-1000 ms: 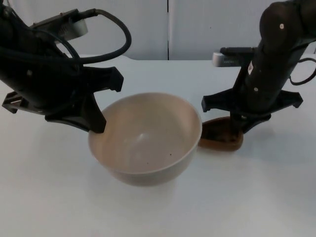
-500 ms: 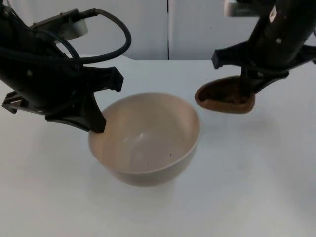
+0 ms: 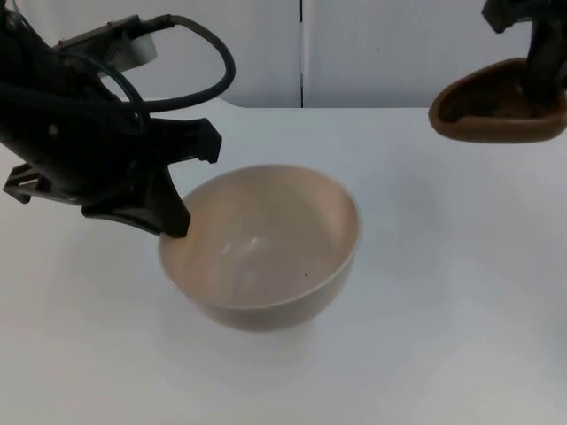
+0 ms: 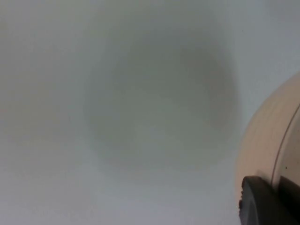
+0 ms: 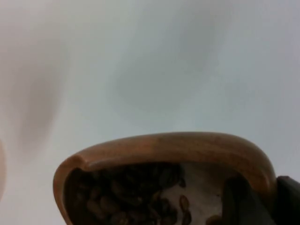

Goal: Pick up the bowl with the left hand and pour the coffee beans from the cup into the bowl with the right hand.

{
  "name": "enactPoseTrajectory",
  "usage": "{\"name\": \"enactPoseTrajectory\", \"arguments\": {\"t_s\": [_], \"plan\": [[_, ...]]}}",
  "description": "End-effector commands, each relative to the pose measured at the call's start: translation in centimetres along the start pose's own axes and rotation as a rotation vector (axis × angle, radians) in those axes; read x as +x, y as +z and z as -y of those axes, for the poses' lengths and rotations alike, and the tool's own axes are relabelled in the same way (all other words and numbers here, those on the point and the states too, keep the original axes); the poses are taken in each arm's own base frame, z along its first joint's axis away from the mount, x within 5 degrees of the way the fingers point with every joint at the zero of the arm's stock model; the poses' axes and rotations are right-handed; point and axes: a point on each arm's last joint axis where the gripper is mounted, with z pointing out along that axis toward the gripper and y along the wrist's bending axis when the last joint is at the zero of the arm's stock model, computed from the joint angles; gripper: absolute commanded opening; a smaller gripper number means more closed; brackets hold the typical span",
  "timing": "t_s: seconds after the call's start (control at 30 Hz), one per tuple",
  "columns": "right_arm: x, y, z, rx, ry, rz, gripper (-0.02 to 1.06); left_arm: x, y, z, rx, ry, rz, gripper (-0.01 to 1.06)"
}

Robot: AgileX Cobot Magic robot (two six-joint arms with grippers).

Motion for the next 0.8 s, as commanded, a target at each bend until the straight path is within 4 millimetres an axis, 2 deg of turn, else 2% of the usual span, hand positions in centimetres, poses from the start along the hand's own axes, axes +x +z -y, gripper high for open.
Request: {"name": "enactPoseTrajectory", "arguments": {"t_s": [0.0,0.17,0.27,0.43,0.67,0.77], "plan": [[0.4,-1.0,0.0,-0.014,-0.018,-0.004,0.0,-0.2,-0.1,0.3,0.008,-0.021,0.014,0.0],[0.8,-2.2,-0.6,-0.09,-0.056,0.0,0.0,0.3,0.3,1.5,0.017,0.023,-0.002,0.0],[1.2,-2.2,-0.7,-0.108,-0.074,-0.04,0.0,1.0,0.9,3.1,0.006,0.084,-0.014,0.0],[1.4,-2.2,-1.0,-0.127,-0.096,-0.067,0.0,1.7,1.3,4.5,-0.016,0.147,-0.029,0.0],[1.8,-2.3,-1.9,-0.14,-0.144,-0.094,0.0,1.9,1.4,4.8,-0.014,0.16,-0.034,0.0],[2.1,-2.4,-3.4,-0.146,-0.205,-0.104,0.0,1.9,1.4,4.8,-0.016,0.163,-0.034,0.0]]}}
